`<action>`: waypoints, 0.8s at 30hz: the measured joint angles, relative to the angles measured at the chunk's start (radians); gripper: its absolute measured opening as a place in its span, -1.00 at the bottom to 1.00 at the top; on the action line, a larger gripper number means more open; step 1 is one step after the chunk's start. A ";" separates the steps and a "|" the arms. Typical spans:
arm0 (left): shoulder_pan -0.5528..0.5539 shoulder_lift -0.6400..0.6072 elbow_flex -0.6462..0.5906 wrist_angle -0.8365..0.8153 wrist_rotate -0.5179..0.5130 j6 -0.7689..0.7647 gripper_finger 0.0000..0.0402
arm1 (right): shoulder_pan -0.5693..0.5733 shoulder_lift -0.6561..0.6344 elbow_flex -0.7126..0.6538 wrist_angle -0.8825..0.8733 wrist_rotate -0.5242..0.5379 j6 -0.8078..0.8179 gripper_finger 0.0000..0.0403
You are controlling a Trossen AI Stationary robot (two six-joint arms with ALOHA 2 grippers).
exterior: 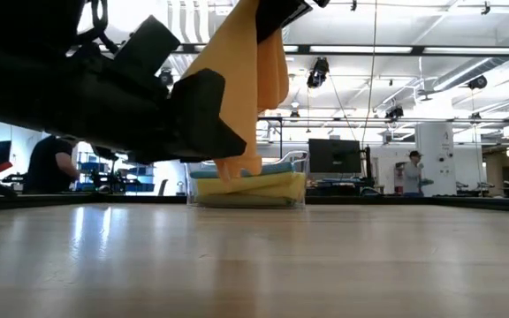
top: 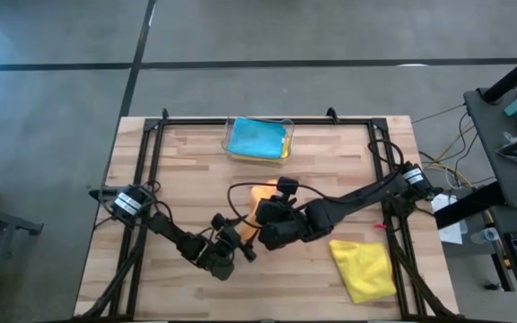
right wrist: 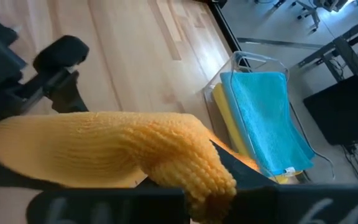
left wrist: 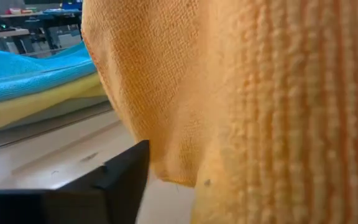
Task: Fold microfiber towels
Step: Put the orange microfiber cloth into the transparent bin
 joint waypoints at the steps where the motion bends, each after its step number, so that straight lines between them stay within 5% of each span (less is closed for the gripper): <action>1: 0.000 0.000 0.000 -0.004 0.000 0.002 0.19 | 0.001 0.000 0.000 -0.002 -0.002 0.000 -0.96; 9: -0.022 -0.067 -0.020 -0.006 -0.038 0.255 -0.91 | 0.005 0.000 0.000 -0.153 -0.024 0.059 -0.96; 18: 0.039 -0.359 -0.124 -0.050 -0.056 0.695 -0.99 | -0.010 -0.005 0.000 -0.238 -0.011 0.052 -0.96; 24: 0.182 -0.641 -0.186 -0.311 0.050 0.815 -1.00 | -0.091 -0.062 -0.013 -0.279 0.049 0.000 -0.96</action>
